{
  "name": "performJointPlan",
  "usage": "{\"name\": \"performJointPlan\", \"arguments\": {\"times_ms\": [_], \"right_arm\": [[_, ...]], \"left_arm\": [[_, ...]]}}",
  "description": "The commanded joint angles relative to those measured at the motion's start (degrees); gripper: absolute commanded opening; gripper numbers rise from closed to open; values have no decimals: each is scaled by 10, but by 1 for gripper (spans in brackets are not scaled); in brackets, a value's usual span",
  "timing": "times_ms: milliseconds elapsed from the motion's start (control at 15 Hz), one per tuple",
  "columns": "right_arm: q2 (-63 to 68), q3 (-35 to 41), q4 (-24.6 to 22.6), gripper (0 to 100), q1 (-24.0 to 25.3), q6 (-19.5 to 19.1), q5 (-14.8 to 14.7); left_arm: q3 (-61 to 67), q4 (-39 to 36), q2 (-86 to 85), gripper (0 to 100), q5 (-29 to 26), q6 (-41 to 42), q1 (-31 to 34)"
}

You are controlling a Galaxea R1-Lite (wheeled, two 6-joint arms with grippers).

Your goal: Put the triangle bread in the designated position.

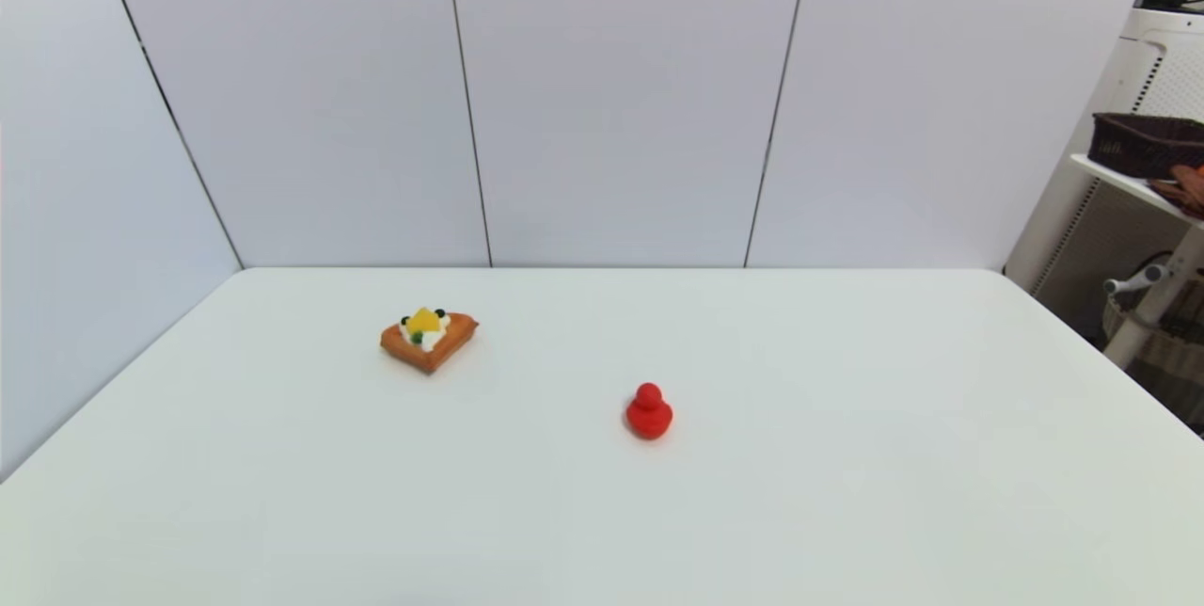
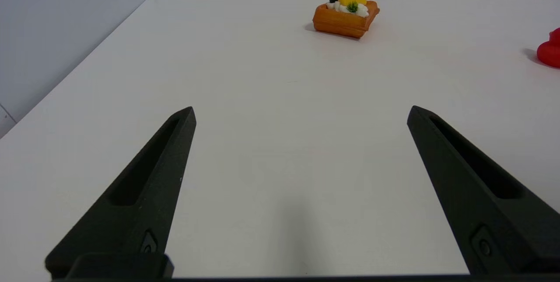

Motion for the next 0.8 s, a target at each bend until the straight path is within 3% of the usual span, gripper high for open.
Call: {"name": "performJointPlan", "arguments": {"times_ms": [67,800], "right_arm": [[1,1,0,100,0,0,1],[0,1,0,100,0,0,1]], "left_arm": [[0,0,1,100,0,0,0],[0,0,1,100,0,0,0]]}}
